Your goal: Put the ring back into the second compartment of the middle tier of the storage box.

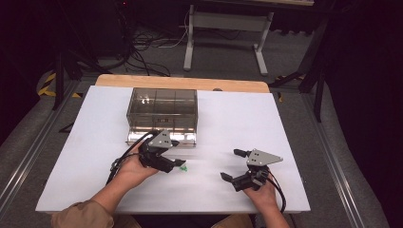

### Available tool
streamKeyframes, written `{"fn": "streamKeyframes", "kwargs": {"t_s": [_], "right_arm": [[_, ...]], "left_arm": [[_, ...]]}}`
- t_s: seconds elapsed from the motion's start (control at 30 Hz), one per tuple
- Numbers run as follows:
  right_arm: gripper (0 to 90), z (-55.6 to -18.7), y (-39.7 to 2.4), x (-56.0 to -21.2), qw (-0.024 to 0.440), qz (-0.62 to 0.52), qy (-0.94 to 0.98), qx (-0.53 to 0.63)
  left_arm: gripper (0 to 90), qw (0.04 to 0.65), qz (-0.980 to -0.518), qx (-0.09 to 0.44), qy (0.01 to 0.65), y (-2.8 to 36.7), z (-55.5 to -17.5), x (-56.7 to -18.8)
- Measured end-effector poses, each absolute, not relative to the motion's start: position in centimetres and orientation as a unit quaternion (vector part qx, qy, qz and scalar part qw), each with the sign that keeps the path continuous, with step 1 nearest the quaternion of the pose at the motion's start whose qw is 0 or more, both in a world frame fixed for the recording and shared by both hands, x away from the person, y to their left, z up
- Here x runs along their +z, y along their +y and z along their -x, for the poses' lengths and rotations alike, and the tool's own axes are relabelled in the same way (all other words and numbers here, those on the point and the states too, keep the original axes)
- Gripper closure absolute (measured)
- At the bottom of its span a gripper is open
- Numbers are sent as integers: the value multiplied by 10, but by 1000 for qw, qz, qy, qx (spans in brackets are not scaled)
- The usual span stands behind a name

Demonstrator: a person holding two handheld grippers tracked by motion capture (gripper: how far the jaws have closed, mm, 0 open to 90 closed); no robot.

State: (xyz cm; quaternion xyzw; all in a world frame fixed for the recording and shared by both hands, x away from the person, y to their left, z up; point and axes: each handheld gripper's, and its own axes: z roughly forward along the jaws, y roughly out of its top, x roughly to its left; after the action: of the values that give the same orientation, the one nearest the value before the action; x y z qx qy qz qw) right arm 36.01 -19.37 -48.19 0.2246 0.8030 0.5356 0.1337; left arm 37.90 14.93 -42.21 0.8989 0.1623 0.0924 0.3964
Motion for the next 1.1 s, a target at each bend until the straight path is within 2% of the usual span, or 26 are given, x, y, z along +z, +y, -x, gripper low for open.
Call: {"fn": "streamKeyframes", "kwargs": {"t_s": [0.6,1.1], "right_arm": [[0,-359,-192,-482,133,-220,805,535],[0,-359,-192,-482,133,-216,807,533]], "left_arm": [[430,375,-907,78,177,136,-374,-441],[482,348,-915,74,192,131,-374,-454]]}}
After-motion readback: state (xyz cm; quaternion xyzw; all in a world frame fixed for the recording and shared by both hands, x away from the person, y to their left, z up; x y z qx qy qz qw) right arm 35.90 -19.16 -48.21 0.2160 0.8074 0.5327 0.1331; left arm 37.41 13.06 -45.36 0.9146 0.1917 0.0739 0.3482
